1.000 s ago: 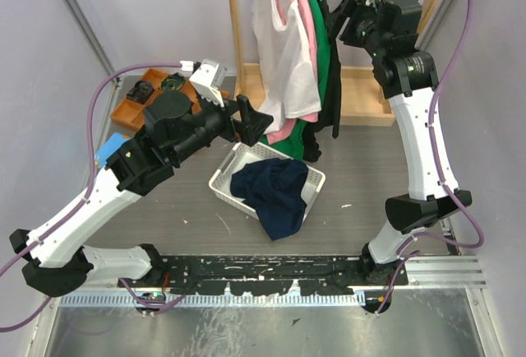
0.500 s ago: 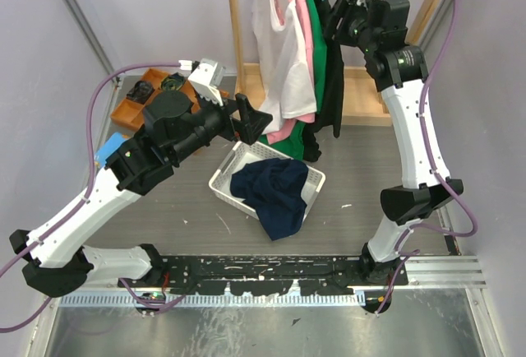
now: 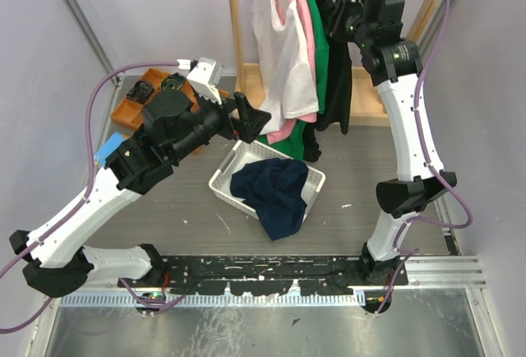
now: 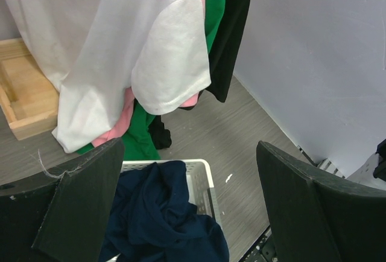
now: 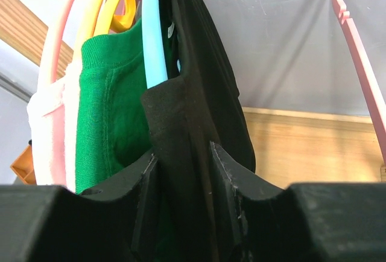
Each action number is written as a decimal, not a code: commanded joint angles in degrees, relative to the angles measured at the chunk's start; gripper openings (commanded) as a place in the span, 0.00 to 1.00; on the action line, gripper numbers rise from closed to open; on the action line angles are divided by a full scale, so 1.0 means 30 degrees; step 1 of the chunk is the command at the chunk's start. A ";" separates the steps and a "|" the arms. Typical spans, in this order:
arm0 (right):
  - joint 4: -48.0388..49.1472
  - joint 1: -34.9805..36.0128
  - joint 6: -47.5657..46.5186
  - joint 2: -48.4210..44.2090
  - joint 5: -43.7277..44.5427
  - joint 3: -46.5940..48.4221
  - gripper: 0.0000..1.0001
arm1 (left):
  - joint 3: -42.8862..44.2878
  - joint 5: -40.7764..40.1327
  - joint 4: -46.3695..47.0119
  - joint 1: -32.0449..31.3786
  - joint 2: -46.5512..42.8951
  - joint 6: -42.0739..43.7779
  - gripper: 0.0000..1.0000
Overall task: Remove the t-shirt from the hanger
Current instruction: Pick up the hanger from the clothesline.
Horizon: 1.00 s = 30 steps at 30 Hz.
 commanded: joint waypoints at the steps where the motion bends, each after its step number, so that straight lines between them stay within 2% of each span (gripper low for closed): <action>1: 0.0617 -0.0020 -0.1052 0.0066 -0.0485 0.1067 0.38 | 0.0118 0.0103 0.0425 0.0146 -0.0001 -0.0163 0.98; 9: 0.1019 -0.0026 -0.1835 -0.0055 -0.0960 0.0990 0.13 | 0.0336 0.0237 0.0392 0.0187 0.0252 -0.0208 0.98; 15: 0.2080 -0.0016 -0.2017 -0.0499 -0.0762 0.0133 0.01 | 0.0539 0.0340 0.0421 0.0220 0.0448 -0.0306 0.98; 20: 0.4268 -0.0041 -0.2165 -0.1460 -0.0187 -0.1654 0.00 | 0.0726 0.0384 0.0460 0.0233 0.0527 -0.0340 0.98; 26: 0.8339 -0.0017 -0.1748 -0.3228 0.0543 -0.4331 0.01 | 0.0924 0.0426 0.0708 0.0232 0.0677 -0.0383 0.98; 30: 0.9869 -0.0016 -0.1890 -0.3603 0.0893 -0.4767 0.01 | 0.0912 0.0461 0.0831 0.0239 0.0681 -0.0492 0.98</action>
